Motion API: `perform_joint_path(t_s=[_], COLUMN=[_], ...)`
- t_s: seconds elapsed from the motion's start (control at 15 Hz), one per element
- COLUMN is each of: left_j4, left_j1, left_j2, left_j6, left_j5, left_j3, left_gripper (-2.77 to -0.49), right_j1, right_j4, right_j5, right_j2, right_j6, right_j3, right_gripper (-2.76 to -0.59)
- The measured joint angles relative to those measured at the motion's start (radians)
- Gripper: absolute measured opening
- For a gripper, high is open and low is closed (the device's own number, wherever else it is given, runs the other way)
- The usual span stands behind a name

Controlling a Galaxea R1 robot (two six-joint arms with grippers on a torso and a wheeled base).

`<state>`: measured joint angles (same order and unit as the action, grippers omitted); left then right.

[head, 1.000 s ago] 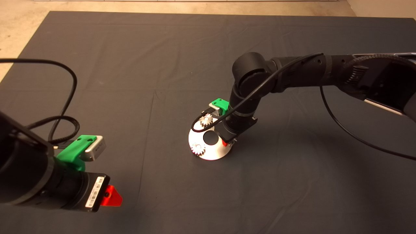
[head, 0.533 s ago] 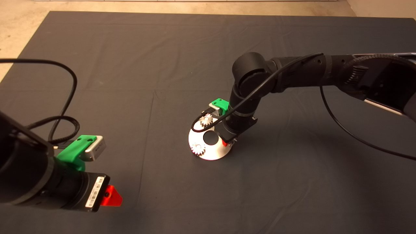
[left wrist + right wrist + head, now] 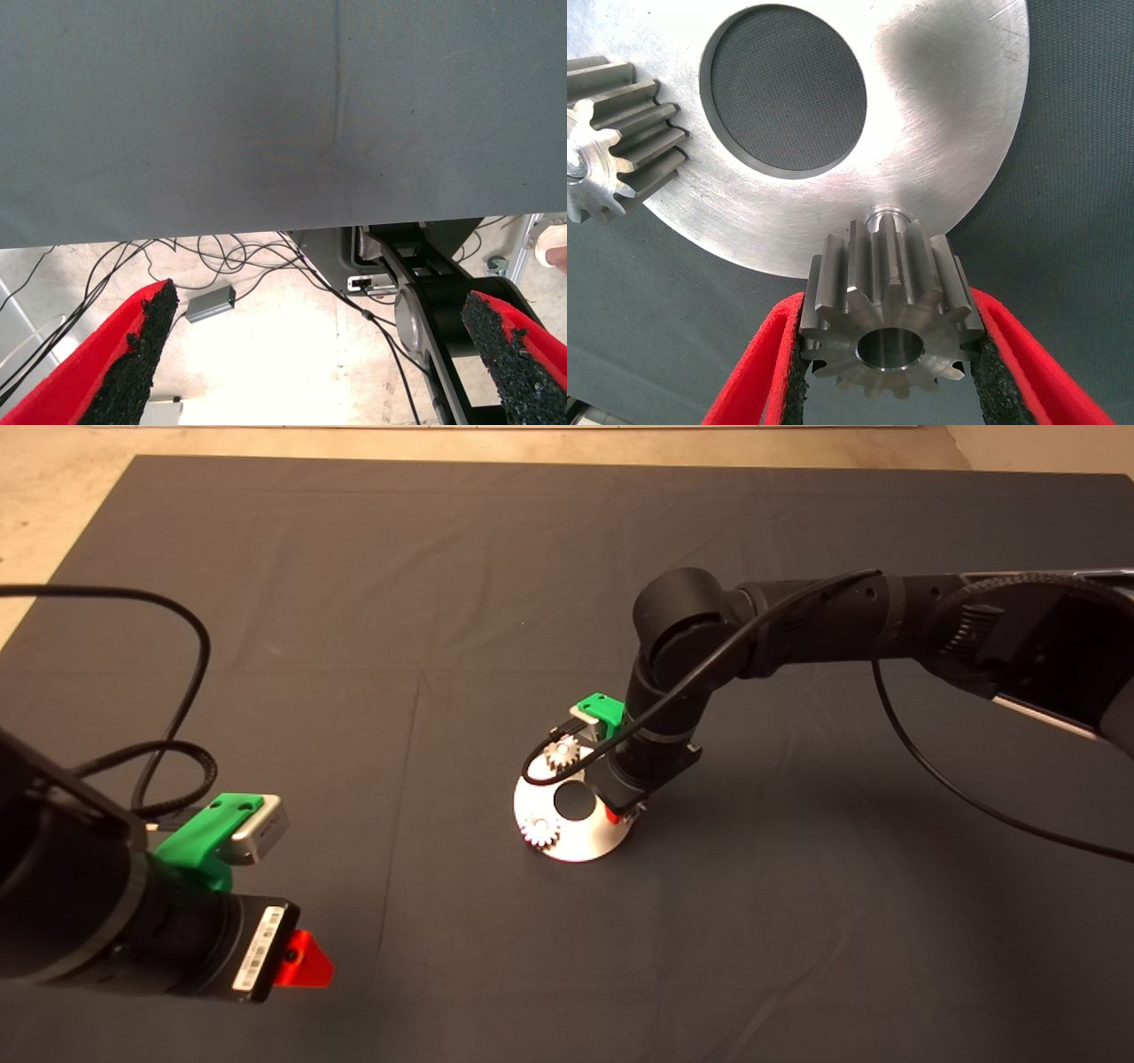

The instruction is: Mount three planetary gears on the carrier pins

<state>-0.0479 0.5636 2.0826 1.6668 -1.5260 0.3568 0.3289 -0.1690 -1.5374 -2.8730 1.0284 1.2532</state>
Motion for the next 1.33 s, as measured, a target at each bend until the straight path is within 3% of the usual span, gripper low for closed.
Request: perform_joint_path(t_s=[1.33], left_j4=[0.000], left_j1=[0.000], left_j2=[0.000], left_j6=[0.000], left_j5=[0.000], left_j3=[0.000], left_gripper=[-0.92], right_j1=[0.001], right_j4=[-0.002], right_j5=[0.000], right_j2=[0.000], right_j6=[0.005], right_j3=[0.000], right_gripper=[-2.25])
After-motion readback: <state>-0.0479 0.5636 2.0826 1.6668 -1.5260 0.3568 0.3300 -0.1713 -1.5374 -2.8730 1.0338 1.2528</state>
